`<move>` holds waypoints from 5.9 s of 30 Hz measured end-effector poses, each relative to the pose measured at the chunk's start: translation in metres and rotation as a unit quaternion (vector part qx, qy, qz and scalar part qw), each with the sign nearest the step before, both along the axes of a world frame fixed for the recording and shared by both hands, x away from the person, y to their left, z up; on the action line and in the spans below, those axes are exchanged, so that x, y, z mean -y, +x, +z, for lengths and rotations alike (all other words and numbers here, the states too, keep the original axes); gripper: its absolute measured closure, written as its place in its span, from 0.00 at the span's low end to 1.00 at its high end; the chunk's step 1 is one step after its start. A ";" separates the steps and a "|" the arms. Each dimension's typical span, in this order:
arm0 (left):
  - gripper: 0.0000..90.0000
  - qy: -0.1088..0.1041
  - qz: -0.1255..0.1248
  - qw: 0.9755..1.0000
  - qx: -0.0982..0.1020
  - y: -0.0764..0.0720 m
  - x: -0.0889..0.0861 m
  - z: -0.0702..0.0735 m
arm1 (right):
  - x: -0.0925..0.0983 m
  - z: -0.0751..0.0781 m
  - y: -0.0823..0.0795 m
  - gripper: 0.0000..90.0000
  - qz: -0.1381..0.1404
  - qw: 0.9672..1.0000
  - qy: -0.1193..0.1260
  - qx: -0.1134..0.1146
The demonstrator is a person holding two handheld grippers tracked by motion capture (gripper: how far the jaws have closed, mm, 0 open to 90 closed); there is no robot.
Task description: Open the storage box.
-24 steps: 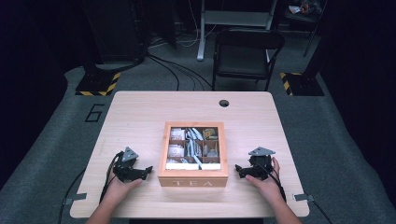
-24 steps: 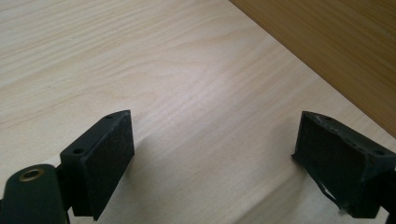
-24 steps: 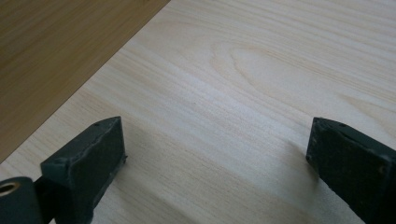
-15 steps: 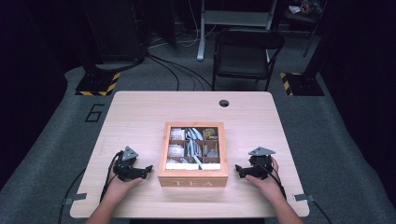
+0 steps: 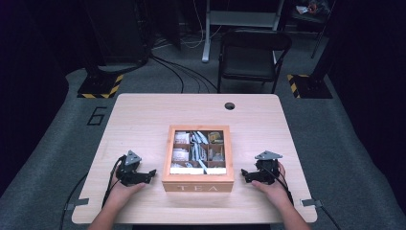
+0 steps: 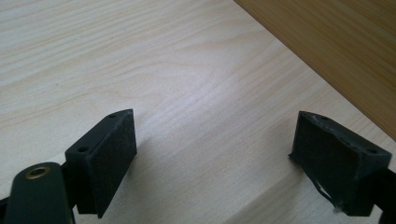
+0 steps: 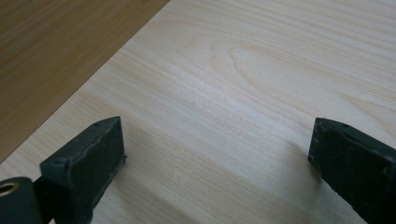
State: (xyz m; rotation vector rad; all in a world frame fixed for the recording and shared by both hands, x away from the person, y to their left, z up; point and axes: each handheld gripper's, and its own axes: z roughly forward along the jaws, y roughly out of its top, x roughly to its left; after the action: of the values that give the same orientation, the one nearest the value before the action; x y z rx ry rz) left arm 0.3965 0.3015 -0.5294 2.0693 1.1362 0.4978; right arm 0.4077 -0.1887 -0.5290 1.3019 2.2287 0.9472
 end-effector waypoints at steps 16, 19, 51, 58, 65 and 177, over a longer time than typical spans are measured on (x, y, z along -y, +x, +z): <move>0.29 -0.021 0.006 1.000 -0.009 -0.001 -0.002 0.005 | 0.005 0.006 -0.002 0.23 0.011 1.000 0.001 0.001; 0.32 -0.024 0.001 1.000 -0.008 -0.004 -0.002 0.009 | 0.007 0.013 -0.006 0.32 0.005 1.000 0.019 0.018; 0.40 -0.080 -0.066 0.995 -0.006 -0.037 0.015 0.086 | -0.022 0.088 -0.050 0.49 0.138 0.988 0.056 0.027; 0.40 -0.082 -0.093 0.992 0.004 -0.049 0.021 0.090 | -0.028 0.091 -0.061 0.47 0.160 0.985 0.059 0.031; 0.42 -0.079 -0.112 0.991 0.005 -0.055 0.027 0.086 | -0.031 0.086 -0.067 0.47 0.172 0.983 0.064 0.024; 0.50 -0.065 -0.129 0.989 0.029 -0.051 0.052 0.121 | -0.055 0.115 -0.054 0.44 0.190 0.975 0.018 0.113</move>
State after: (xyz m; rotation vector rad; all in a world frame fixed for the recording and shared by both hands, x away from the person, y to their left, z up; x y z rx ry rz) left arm 0.3458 0.2492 -0.4085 2.0363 0.8275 0.3466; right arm 0.3539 -0.1337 -0.4140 0.7442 2.3263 1.2056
